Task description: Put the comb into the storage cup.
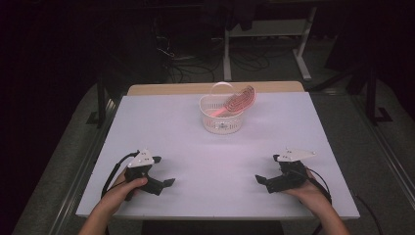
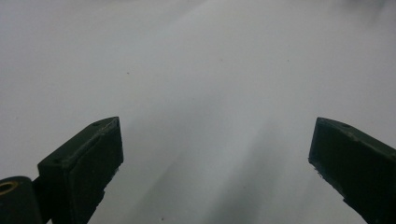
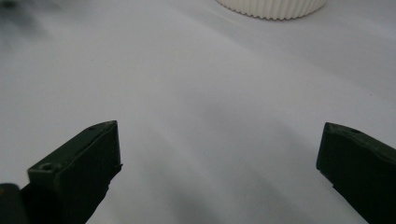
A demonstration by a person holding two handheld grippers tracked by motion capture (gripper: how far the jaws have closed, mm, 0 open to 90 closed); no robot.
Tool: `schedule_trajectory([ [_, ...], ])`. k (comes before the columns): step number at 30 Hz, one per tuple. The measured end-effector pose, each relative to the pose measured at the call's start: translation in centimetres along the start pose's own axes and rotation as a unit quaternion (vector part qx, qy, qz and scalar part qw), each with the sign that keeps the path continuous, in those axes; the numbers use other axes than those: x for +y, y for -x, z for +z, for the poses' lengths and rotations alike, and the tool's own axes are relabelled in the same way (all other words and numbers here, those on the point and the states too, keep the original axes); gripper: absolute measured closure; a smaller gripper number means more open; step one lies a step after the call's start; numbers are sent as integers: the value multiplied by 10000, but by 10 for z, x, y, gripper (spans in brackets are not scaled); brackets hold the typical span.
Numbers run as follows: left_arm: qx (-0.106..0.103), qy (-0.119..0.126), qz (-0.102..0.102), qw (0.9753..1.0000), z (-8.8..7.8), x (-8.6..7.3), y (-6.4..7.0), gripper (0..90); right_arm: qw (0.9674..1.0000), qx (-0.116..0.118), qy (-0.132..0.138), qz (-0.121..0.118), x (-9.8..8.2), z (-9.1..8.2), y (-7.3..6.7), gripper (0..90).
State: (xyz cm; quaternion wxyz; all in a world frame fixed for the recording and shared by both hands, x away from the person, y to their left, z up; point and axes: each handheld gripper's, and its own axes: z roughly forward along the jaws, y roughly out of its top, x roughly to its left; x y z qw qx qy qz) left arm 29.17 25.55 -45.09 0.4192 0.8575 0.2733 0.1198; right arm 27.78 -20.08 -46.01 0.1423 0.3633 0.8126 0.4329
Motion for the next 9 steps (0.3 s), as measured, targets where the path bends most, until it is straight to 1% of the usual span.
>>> schedule_trajectory([
  [9, -12, -20, 8, 10000, 1, 0, 0, 31, 10000, 23, -24, -24, 0, 0, 0, 0],
])
